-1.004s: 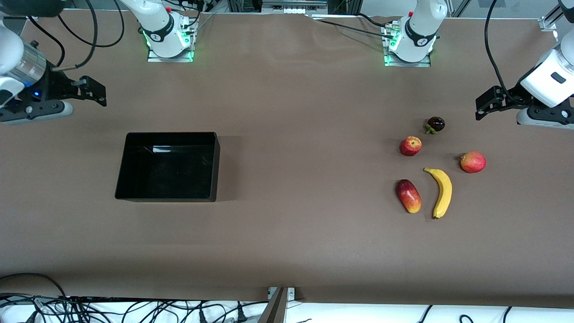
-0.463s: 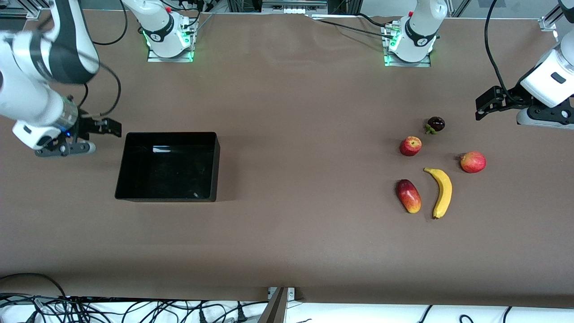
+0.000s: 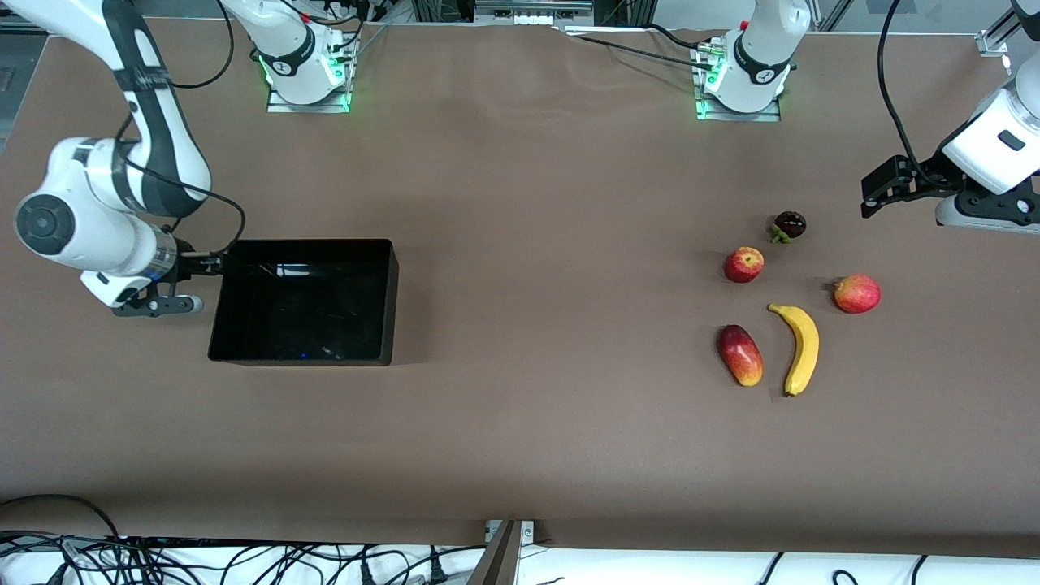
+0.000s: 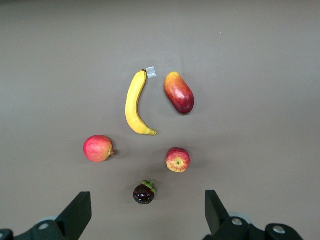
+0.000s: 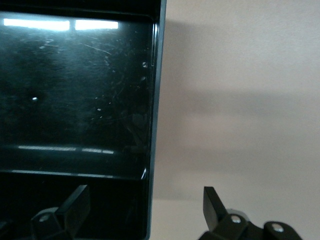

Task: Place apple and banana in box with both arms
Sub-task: 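Reach the right gripper down to the rim of the black box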

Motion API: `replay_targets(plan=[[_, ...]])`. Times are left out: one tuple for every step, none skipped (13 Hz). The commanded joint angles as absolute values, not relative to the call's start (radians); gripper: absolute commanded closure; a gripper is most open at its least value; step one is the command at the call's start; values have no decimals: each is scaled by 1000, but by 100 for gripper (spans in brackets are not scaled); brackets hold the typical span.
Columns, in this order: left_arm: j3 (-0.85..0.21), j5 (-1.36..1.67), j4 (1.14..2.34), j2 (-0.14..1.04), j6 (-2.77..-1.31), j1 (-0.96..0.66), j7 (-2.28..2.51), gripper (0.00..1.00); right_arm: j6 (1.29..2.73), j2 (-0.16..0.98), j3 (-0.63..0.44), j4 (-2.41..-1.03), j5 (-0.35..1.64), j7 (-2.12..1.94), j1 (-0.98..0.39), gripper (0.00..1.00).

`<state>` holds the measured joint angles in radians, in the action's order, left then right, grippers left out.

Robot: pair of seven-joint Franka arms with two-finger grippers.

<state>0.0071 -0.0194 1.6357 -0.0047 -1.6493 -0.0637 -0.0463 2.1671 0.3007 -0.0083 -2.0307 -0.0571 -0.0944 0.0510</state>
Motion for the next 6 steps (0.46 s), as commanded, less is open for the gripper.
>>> replay_targets(plan=[[5,6,1605,8,-1635,-57,-57,0,2253,330,-8,-2066,-48,-87,60,0],[6,6,1605,8,-1635,-57,-57,0,2263,348,-8,-2068,-48,-89,66,0],[6,6,1605,8,-1637,-57,-57,0,2269,363,-8,-2068,-46,-89,71,2],[6,6,1605,8,-1637,-57,-57,0,2288,379,-8,-2068,-46,-89,72,9],[6,6,1605,8,-1637,-57,-57,0,2290,386,-8,-2068,-46,-90,72,23],[6,6,1605,8,-1637,-57,-57,0,2287,388,-8,-2068,-46,-91,72,49]])
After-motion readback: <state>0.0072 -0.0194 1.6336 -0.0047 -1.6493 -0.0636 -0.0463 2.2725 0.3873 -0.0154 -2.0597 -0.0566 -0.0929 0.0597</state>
